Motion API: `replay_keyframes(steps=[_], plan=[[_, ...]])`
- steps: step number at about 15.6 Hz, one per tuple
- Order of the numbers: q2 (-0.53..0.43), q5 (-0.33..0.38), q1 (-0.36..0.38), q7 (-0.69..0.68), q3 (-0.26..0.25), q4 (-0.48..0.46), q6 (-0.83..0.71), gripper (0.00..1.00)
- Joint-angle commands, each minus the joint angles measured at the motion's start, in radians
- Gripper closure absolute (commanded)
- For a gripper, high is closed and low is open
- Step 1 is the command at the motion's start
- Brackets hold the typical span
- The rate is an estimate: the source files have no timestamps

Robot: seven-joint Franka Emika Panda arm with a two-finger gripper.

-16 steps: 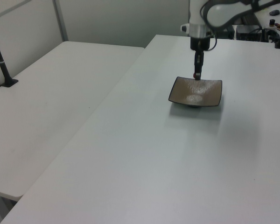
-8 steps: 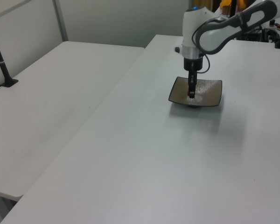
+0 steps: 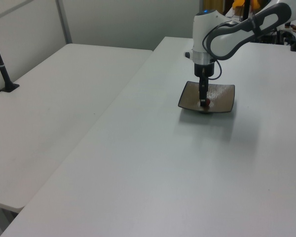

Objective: Strawberries on a ceramic plate
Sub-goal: 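Carry the strawberry over the brown plate and lower it, then open the gripper to release the strawberry onto the plate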

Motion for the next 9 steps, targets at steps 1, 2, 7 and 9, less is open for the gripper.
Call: replay_keyframes(steps=[1, 2, 7, 9], plan=[[-0.071, -0.016, -0.002, -0.002, -0.002, -0.021, -0.026, 0.00], [-0.094, -0.016, -0.002, -0.002, -0.002, -0.017, -0.047, 0.00], [-0.306, -0.016, 0.004, -0.001, -0.012, -0.013, -0.251, 0.00], [-0.380, -0.016, 0.006, 0.036, -0.013, -0.011, -0.323, 0.00]])
